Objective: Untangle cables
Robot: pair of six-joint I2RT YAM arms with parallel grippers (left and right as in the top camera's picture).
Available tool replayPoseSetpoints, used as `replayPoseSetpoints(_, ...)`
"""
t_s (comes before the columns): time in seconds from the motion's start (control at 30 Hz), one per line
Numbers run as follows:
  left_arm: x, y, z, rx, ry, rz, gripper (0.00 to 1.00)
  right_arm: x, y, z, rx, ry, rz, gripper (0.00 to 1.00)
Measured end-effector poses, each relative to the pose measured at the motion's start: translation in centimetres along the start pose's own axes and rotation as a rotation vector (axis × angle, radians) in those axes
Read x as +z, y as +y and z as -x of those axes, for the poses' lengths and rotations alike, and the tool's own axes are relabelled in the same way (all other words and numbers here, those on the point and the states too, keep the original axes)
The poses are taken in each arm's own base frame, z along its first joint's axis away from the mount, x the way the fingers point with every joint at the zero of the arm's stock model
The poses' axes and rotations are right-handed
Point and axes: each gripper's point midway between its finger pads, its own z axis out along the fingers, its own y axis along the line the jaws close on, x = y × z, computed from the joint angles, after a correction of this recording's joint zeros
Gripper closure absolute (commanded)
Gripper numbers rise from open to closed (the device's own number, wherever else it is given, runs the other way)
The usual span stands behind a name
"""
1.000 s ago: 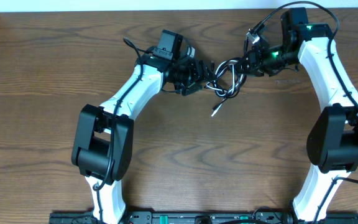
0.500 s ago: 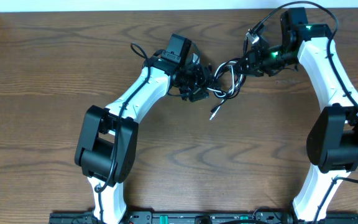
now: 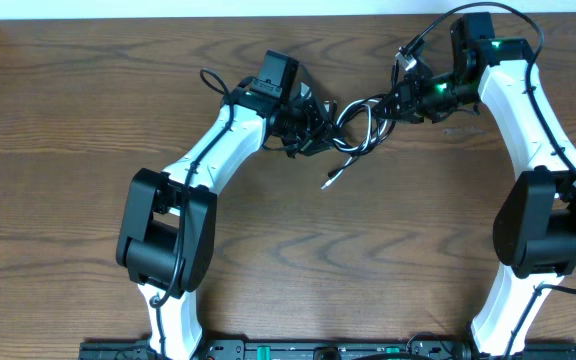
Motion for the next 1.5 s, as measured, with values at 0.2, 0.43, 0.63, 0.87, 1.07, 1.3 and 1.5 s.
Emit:
replayPoseSetpoints(0.2, 0.0, 0.4, 0.6, 0.0, -0.032, 0.021, 0.74, 0.1, 0.0, -0.1, 0.003, 0.005, 0.0, 0.99)
replayPoseSetpoints(0.43, -0.1, 1.1, 1.1, -0.005, -0.068, 0.058, 0.74, 0.4, -0.5, -0.2, 0.015, 0.015, -0.007, 0.99)
replayPoseSetpoints(0.63, -0.1, 1.4, 1.4, -0.007, -0.088, 0.079, 0.73, 0.7, -0.4, -0.3, 0.013, 0.022, -0.008, 0.99)
replayPoseSetpoints(0.87, -0.1, 1.6, 1.6, -0.005, -0.102, 0.091, 0.86, 0.7, -0.5, -0.3, 0.014, 0.022, -0.01, 0.99)
replayPoseSetpoints(1.07, 0.2, 1.5, 1.5, 0.048, -0.113, 0.108, 0.92, 0.8, -0.9, -0.6, 0.03, 0.03, -0.04, 0.99)
replayPoseSetpoints(1.3, 0.6, 2.0, 1.6, 0.15, -0.153, 0.168, 0.93, 1.3, -2.2, -1.2, 0.072, 0.053, -0.147, 0.99)
replayPoseSetpoints(1.5, 0.3, 2.3, 1.5, 0.216, -0.134, 0.177, 0.92, 1.4, -5.7, -2.3, 0.204, 0.061, -0.377, 0.99)
